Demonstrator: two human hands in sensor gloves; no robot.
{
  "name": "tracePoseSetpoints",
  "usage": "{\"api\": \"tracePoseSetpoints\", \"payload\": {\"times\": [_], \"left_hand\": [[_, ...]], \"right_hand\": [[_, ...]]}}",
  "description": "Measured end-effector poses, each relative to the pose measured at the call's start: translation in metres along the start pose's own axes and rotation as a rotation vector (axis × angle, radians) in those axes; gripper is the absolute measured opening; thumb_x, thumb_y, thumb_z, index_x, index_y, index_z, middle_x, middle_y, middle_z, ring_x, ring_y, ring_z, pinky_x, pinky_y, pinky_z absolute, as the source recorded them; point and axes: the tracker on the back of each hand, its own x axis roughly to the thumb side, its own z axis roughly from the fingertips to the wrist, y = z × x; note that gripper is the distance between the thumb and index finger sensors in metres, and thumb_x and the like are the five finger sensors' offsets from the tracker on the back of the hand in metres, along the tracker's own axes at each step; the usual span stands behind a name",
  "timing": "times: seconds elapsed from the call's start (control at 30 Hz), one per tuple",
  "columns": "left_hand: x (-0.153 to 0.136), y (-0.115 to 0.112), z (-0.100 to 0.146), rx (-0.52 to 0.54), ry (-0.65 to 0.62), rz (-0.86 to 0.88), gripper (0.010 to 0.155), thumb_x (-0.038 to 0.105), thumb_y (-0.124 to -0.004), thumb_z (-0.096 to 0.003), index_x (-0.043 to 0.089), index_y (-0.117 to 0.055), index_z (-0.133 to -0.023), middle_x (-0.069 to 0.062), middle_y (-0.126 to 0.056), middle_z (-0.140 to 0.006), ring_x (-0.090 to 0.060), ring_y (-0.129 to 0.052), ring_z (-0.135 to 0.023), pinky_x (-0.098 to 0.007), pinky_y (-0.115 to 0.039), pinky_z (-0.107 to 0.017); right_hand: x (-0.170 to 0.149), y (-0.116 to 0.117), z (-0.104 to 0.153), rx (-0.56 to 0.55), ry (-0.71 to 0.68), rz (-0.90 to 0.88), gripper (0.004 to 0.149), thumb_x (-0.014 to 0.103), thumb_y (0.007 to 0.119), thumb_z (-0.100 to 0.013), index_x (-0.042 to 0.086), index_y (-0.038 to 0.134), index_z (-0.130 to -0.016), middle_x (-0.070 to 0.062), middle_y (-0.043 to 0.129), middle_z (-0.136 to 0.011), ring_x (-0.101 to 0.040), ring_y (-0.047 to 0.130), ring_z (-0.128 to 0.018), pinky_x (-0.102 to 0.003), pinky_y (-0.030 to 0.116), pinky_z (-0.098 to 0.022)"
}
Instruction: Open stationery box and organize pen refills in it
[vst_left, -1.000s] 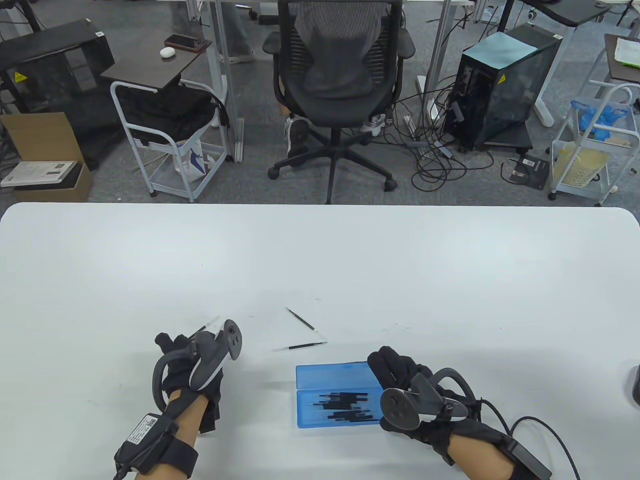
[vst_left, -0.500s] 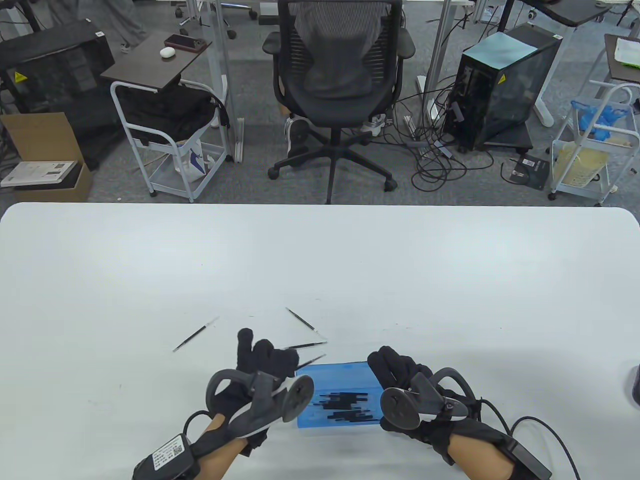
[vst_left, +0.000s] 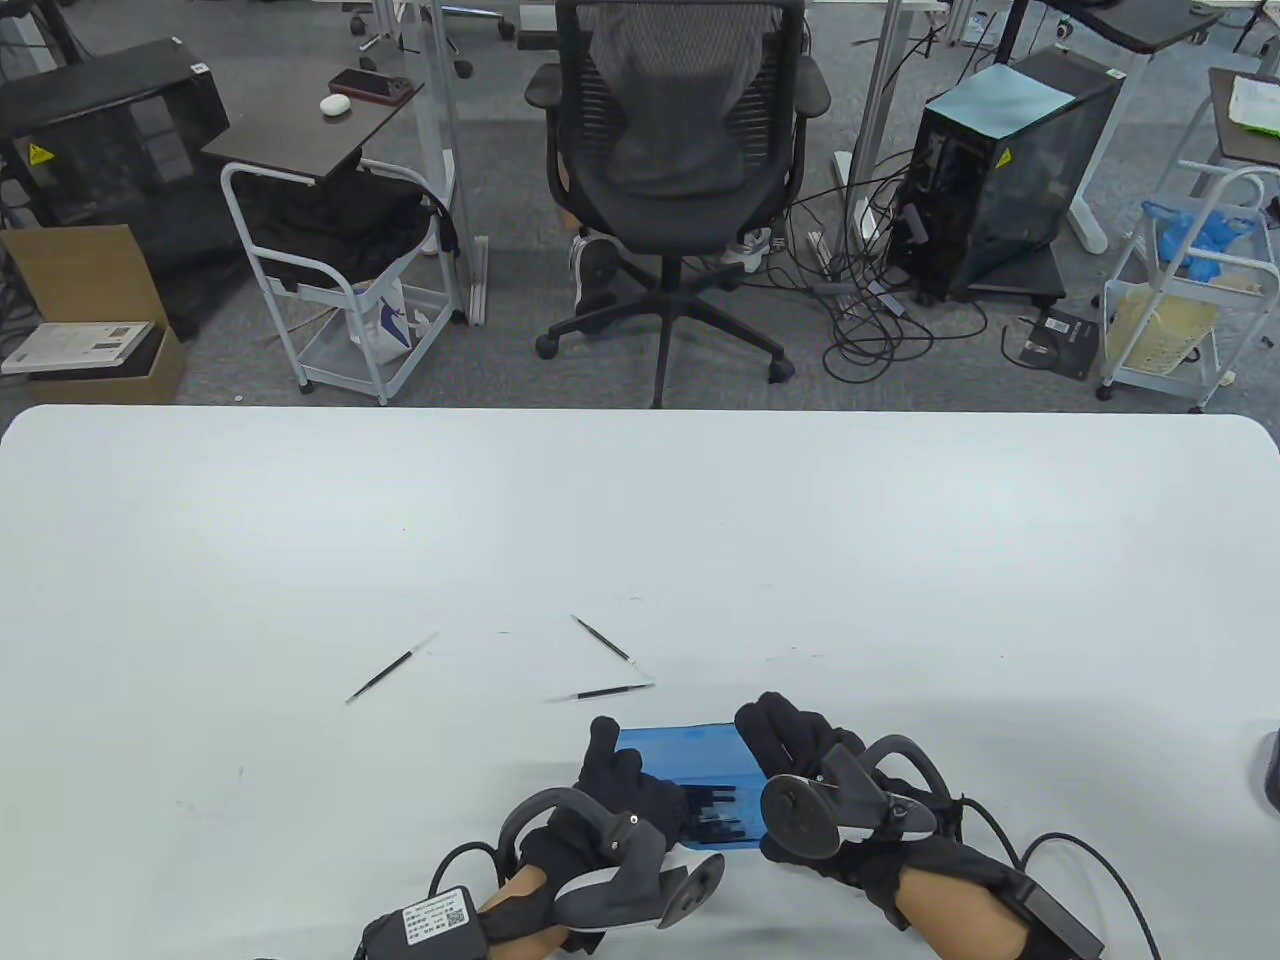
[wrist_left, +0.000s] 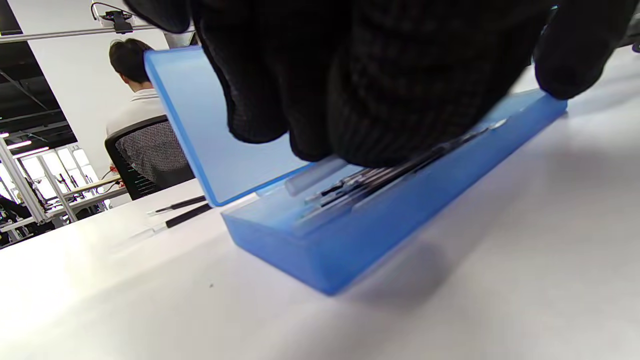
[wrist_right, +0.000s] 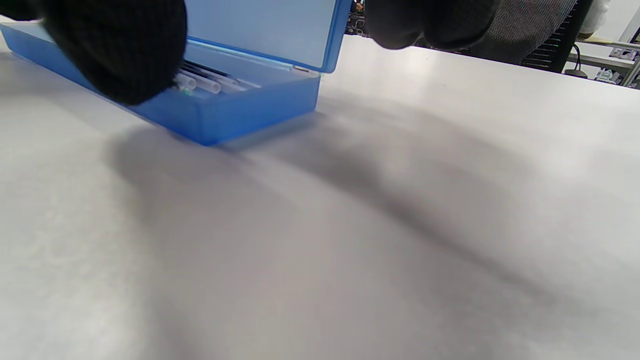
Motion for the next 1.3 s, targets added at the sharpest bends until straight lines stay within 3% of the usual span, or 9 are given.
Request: {"api": "tracePoseSetpoints", "payload": {"times": [0.37, 0.67, 0.87, 1.0, 1.13, 1.3], "left_hand": [[0.001, -0.003, -0.006, -0.027, -0.018, 0.021, 0.056, 0.033, -0.094, -0.0448, 0.025, -0.076, -0.097, 0.009, -0.096, -0.087, -0.021, -0.090, -0.097, -0.066, -0.042, -0.086], [-0.019, 0.027, 0.009, 0.111, -0.006, 0.050, 0.054, 0.035, -0.094, -0.0453, 0.029, -0.077, -0.096, 0.011, -0.096, -0.087, -0.019, -0.090, -0.096, -0.064, -0.044, -0.086], [-0.067, 0.048, 0.010, 0.148, 0.166, 0.077, 0.053, 0.033, -0.094, -0.0462, 0.029, -0.077, -0.097, 0.010, -0.096, -0.088, -0.019, -0.089, -0.097, -0.064, -0.044, -0.087], [-0.111, 0.048, 0.006, 0.126, 0.319, 0.114, 0.053, 0.032, -0.093, -0.0470, 0.029, -0.076, -0.097, 0.010, -0.095, -0.089, -0.020, -0.088, -0.098, -0.063, -0.043, -0.088], [-0.151, 0.035, 0.000, 0.052, 0.482, 0.107, 0.053, 0.032, -0.093, -0.0476, 0.030, -0.076, -0.098, 0.011, -0.095, -0.090, -0.019, -0.087, -0.099, -0.063, -0.042, -0.089], [-0.204, -0.004, -0.004, -0.090, 0.694, 0.156, 0.055, 0.033, -0.093, -0.0479, 0.030, -0.074, -0.100, 0.010, -0.093, -0.093, -0.020, -0.086, -0.099, -0.063, -0.041, -0.089]], "right_hand": [[0.000, 0.000, 0.000, 0.000, 0.000, 0.004, 0.120, 0.053, 0.081, -0.045, 0.005, -0.008, -0.108, -0.035, 0.005, -0.117, -0.059, 0.050, -0.104, -0.065, 0.057, -0.073], [0.000, 0.000, 0.000, 0.000, 0.002, 0.005, 0.120, 0.054, 0.081, -0.044, 0.005, -0.008, -0.108, -0.035, 0.005, -0.117, -0.059, 0.050, -0.104, -0.065, 0.057, -0.073], [0.001, 0.000, 0.000, -0.001, 0.003, 0.007, 0.120, 0.054, 0.081, -0.044, 0.005, -0.008, -0.108, -0.035, 0.005, -0.117, -0.059, 0.050, -0.104, -0.065, 0.057, -0.073], [0.001, 0.000, 0.000, 0.000, 0.004, 0.008, 0.120, 0.054, 0.081, -0.044, 0.005, -0.008, -0.108, -0.035, 0.005, -0.117, -0.059, 0.050, -0.104, -0.065, 0.057, -0.073], [0.001, 0.000, 0.000, 0.000, 0.004, 0.007, 0.120, 0.054, 0.081, -0.044, 0.005, -0.008, -0.108, -0.035, 0.005, -0.117, -0.059, 0.050, -0.104, -0.065, 0.057, -0.073], [0.001, 0.000, 0.000, 0.001, 0.004, 0.005, 0.120, 0.054, 0.081, -0.044, 0.005, -0.008, -0.108, -0.035, 0.005, -0.117, -0.059, 0.050, -0.104, -0.065, 0.057, -0.073]]}}
